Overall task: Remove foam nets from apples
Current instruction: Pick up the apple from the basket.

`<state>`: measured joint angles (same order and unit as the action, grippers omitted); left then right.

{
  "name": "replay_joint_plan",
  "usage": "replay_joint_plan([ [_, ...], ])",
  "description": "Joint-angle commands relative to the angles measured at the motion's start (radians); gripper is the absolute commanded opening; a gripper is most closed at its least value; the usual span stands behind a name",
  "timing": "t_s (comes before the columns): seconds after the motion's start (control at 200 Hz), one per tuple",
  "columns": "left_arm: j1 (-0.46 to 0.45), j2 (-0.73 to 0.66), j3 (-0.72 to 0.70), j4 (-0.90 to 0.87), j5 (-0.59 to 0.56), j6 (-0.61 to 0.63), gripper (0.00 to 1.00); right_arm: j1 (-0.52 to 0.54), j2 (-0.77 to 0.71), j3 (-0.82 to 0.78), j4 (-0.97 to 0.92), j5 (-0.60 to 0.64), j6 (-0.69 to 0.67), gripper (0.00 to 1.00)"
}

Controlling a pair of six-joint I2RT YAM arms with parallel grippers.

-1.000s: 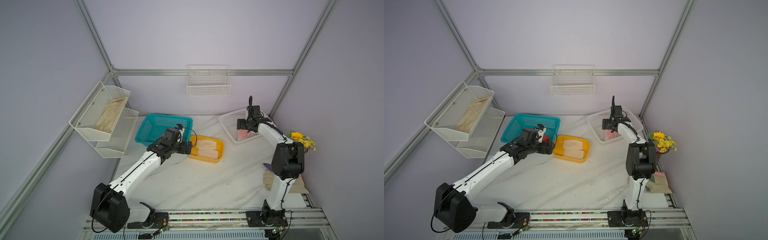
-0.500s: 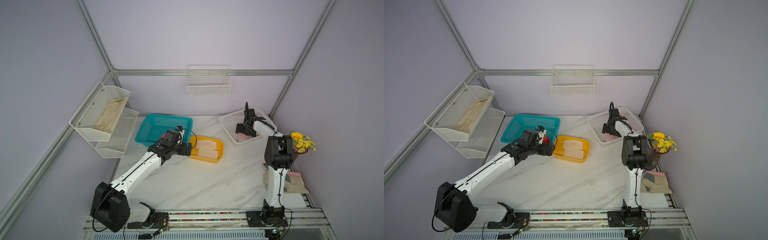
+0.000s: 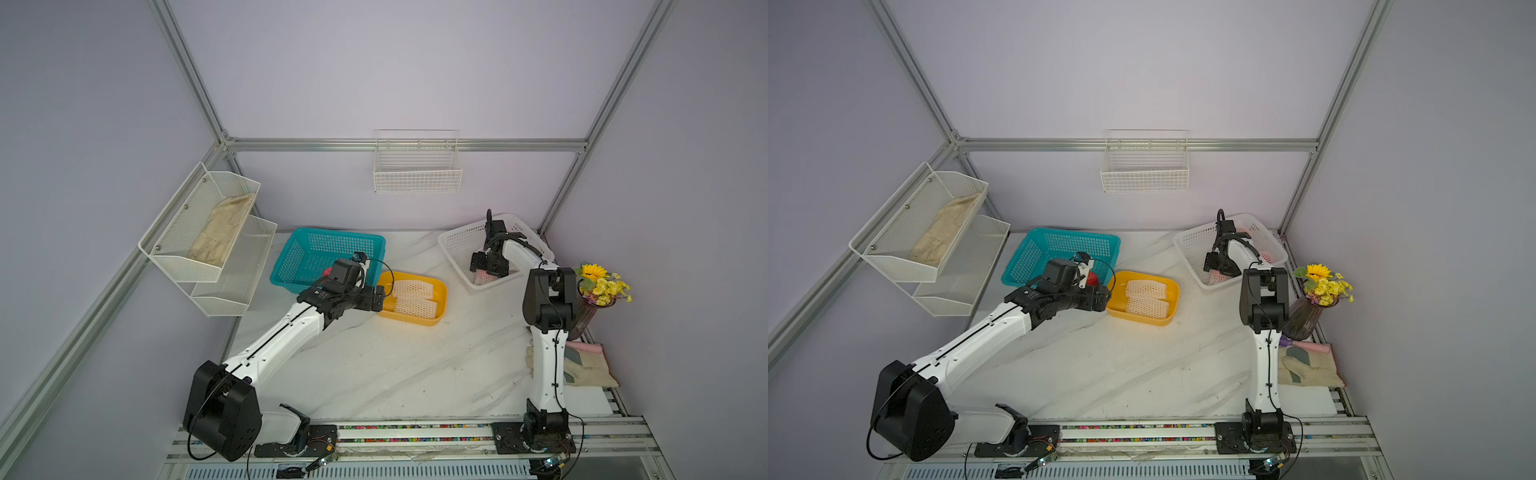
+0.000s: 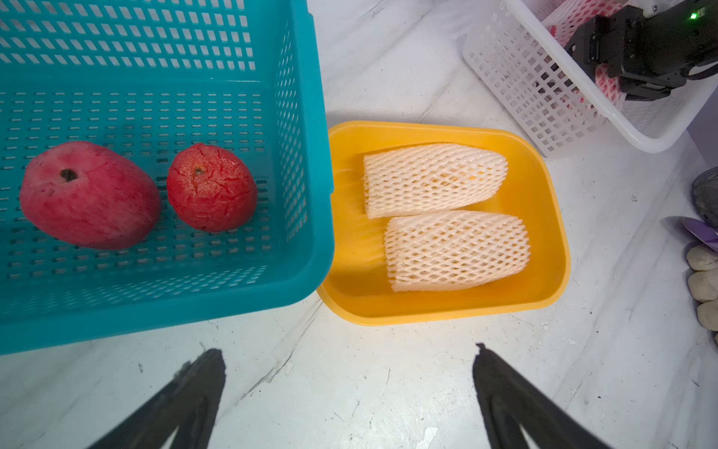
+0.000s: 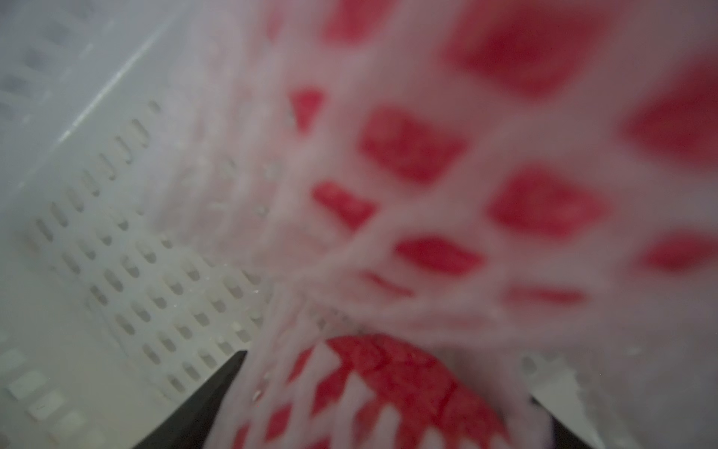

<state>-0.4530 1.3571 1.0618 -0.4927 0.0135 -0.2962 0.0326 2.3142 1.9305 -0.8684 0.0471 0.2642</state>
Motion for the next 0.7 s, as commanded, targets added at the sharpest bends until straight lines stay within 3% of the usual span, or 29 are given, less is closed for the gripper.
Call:
replay_joint_plan([
  [0.0, -0.003, -0.009, -0.019, 0.040, 0.007, -0.006, 1.00, -0.005, 0.002, 0.018, -0.070, -0.014, -0.027, 0.85],
  [0.32, -0.002, -0.039, -0.034, 0.042, 0.010, -0.008, 1.00, -0.005, -0.075, 0.039, -0.055, -0.032, -0.021, 0.70],
  [0.595, -0.004, -0.056, -0.042, 0.046, 0.030, -0.007, 1.00, -0.014, -0.164, -0.079, 0.033, -0.120, 0.027, 0.65],
  [0.695, -0.004, -0.066, -0.051, 0.057, 0.039, -0.008, 1.00, -0.014, -0.245, -0.194, 0.157, -0.139, 0.051, 0.65],
])
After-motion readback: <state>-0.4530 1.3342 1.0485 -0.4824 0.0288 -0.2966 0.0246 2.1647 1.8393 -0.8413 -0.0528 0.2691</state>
